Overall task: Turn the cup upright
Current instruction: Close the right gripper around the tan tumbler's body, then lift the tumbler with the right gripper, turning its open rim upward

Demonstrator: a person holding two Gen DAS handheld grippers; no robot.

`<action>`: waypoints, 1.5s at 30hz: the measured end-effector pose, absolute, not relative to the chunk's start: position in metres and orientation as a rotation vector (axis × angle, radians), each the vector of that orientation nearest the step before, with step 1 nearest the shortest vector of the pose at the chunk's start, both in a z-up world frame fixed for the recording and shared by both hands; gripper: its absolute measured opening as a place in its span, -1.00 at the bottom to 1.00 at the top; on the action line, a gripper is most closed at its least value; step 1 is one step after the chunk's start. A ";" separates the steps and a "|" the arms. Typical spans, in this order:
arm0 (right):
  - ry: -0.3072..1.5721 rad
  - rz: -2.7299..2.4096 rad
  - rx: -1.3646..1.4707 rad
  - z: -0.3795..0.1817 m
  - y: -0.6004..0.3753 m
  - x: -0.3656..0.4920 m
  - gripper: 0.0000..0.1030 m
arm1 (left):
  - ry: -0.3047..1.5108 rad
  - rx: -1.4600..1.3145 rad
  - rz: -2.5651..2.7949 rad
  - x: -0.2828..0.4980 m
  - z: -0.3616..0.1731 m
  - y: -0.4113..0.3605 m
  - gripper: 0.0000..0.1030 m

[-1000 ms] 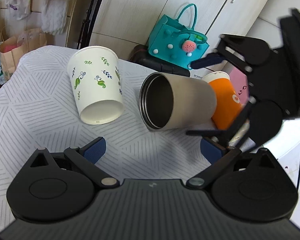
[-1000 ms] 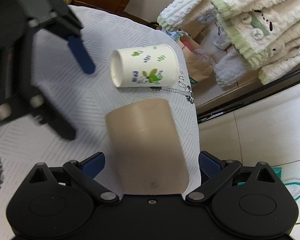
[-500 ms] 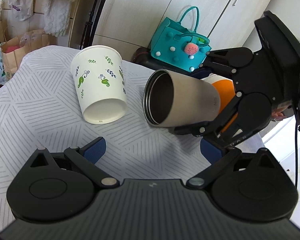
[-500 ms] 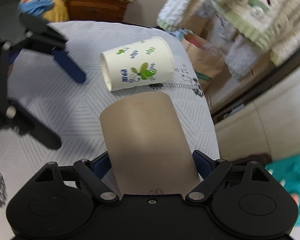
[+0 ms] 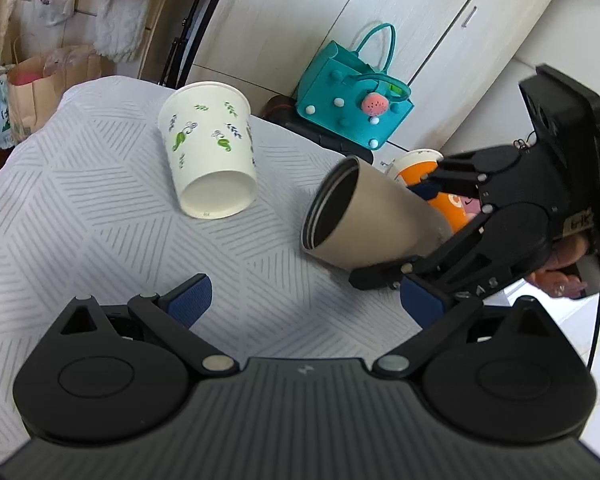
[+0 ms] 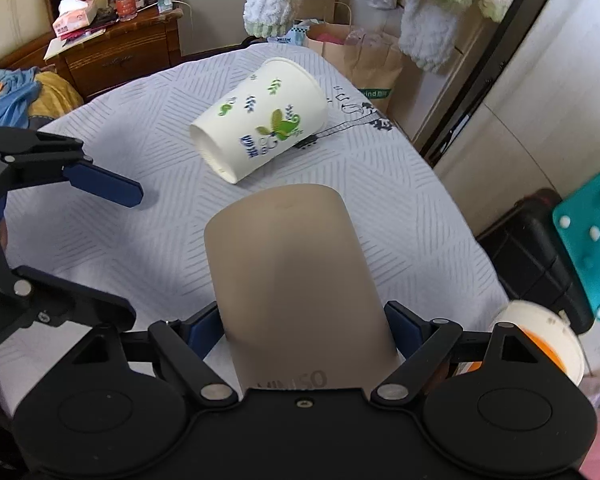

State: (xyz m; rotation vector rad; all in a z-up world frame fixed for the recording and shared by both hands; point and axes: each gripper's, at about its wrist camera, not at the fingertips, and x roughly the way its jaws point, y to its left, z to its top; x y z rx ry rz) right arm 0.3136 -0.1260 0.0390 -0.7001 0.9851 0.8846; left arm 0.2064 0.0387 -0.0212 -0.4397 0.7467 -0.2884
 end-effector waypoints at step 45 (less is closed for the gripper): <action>0.982 0.863 -0.690 0.049 -0.175 0.185 0.89 | 0.896 -0.535 -0.457 0.141 -0.017 0.007 0.97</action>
